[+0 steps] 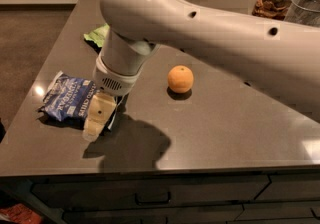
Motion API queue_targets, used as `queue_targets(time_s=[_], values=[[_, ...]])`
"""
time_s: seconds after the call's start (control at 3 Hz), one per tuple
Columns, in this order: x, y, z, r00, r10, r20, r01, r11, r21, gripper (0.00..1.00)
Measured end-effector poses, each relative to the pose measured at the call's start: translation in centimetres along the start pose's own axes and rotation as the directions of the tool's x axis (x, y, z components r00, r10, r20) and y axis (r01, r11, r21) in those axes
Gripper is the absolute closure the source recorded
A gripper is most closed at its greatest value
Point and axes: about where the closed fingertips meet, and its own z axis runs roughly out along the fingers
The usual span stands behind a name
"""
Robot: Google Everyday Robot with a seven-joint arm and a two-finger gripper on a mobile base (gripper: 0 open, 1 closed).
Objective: Move blue chip bag near orange
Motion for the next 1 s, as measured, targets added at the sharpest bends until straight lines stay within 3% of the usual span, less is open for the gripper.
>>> queue_targets(time_s=[0.67, 1.0], values=[[1.1, -0.8, 0.8, 0.999, 0.015, -0.051, -0.016, 0.9997, -0.021, 0.41], [2.4, -1.8, -0.8, 0.998, 0.023, -0.061, -0.022, 0.9997, 0.009, 0.65]])
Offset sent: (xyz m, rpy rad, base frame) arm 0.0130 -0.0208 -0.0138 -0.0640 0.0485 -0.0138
